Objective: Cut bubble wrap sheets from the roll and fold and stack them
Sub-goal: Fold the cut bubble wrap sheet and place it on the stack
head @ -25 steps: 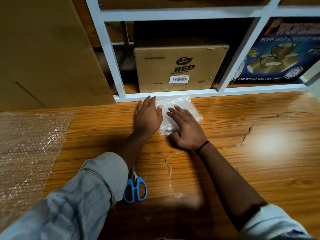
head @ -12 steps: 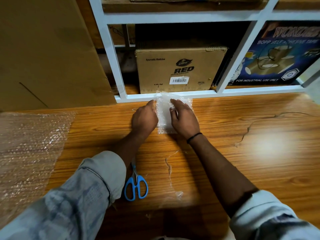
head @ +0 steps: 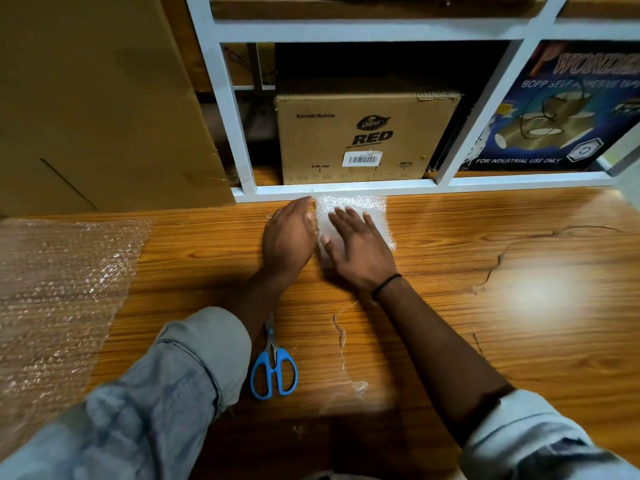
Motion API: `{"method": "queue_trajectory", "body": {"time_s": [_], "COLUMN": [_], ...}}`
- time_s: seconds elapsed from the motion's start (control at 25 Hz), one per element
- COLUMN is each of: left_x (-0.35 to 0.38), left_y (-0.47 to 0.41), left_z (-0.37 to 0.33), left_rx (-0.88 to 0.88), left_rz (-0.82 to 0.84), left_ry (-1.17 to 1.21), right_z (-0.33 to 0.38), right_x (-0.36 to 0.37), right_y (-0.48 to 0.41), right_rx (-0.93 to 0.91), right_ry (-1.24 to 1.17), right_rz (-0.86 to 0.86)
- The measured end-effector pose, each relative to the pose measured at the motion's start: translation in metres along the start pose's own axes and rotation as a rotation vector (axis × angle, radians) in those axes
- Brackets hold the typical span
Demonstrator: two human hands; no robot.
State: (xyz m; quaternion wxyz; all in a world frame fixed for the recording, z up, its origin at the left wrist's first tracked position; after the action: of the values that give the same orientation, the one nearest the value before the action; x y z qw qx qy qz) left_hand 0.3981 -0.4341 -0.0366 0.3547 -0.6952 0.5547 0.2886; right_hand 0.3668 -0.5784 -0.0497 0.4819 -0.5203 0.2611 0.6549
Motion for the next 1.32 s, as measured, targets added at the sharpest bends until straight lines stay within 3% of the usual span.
{"method": "queue_trajectory", "body": {"time_s": [0.08,0.24,0.36,0.72,0.96,1.12,1.32], "left_x": [0.009,0.037,0.056,0.062,0.026,0.0,-0.036], "left_y": [-0.006,-0.011,-0.008,-0.005,0.014,0.036,0.063], "left_z": [-0.011,-0.029,-0.011,0.012,0.019,0.037,0.053], "left_rx": [0.121,0.305,0.281,0.18,0.172,0.137,0.059], "left_rz": [0.076,0.302,0.37,0.434,0.275,0.234,0.178], "left_ry": [-0.064,-0.354,-0.474,-0.472,-0.368,-0.382,-0.402], "right_z": [-0.014,-0.034,-0.036,-0.042,-0.033,-0.009,0.045], "right_x": [-0.007,0.004,0.021,0.024,0.0,-0.003,0.009], "right_y": [-0.015,-0.031,-0.026,-0.018,0.005,0.03,0.051], "right_rx": [0.076,0.11,0.032,-0.022,0.043,0.053,-0.066], "right_ry": [0.027,0.102,0.116,0.124,0.09,0.058,0.015], "right_rz": [-0.043,0.133,0.211,0.19,0.008,-0.029,-0.003]}}
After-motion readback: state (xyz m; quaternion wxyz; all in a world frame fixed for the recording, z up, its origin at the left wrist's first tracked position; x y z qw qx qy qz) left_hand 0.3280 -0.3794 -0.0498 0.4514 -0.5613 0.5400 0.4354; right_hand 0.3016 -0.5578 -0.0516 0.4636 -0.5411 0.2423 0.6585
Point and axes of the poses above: each hand's wrist, its own y-axis away from the middle knuckle, its own x-axis out of the palm, z = x × y, the point moved 5 cm from there along -y, towards the middle knuckle, and after that the axes turned 10 degrees about -x, right-handed, at the moved point
